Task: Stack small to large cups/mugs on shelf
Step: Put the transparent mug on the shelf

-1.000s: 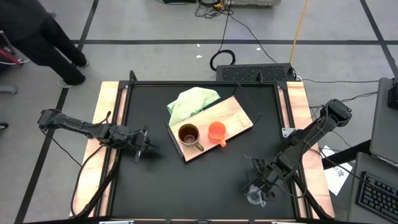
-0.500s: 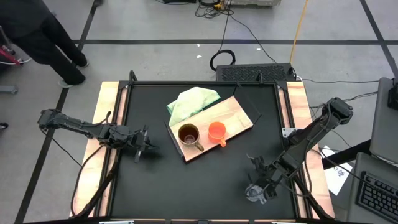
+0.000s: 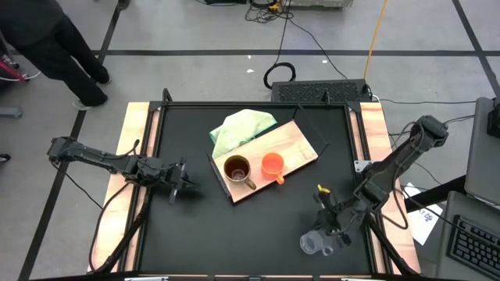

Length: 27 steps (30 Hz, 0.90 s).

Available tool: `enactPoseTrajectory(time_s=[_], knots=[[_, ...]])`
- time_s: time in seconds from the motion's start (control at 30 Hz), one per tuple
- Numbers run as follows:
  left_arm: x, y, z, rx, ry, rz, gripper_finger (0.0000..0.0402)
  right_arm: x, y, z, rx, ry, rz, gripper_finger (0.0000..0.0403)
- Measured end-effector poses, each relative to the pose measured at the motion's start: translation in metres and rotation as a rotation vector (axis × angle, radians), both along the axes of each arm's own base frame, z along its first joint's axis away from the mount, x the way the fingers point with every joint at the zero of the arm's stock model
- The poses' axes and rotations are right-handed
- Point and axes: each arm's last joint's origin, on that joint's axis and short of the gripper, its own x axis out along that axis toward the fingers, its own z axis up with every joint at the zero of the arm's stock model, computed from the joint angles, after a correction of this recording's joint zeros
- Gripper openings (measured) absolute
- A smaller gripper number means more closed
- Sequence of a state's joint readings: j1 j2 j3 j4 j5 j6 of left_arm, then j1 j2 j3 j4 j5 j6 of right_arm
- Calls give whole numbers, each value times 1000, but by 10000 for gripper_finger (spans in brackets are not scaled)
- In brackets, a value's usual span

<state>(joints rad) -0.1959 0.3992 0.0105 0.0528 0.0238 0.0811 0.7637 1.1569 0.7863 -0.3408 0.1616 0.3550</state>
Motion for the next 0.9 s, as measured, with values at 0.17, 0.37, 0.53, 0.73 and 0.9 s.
enactPoseTrajectory(time_s=[0.17,0.37,0.53,0.73,0.9], knots=[[0,0,0,0,0,0,5,-12,-15,-16,11,-1,-64,0],[0,0,0,3,-1,-1,5,-24,-27,-32,71,-10,-105,0],[0,0,0,3,-1,-1,5,-26,-30,-35,97,-27,-121,0],[0,0,0,2,-1,-1,5,-26,-29,-35,101,-32,-119,0],[0,0,0,2,0,-1,5,-26,-30,-35,81,-35,-105,0]])
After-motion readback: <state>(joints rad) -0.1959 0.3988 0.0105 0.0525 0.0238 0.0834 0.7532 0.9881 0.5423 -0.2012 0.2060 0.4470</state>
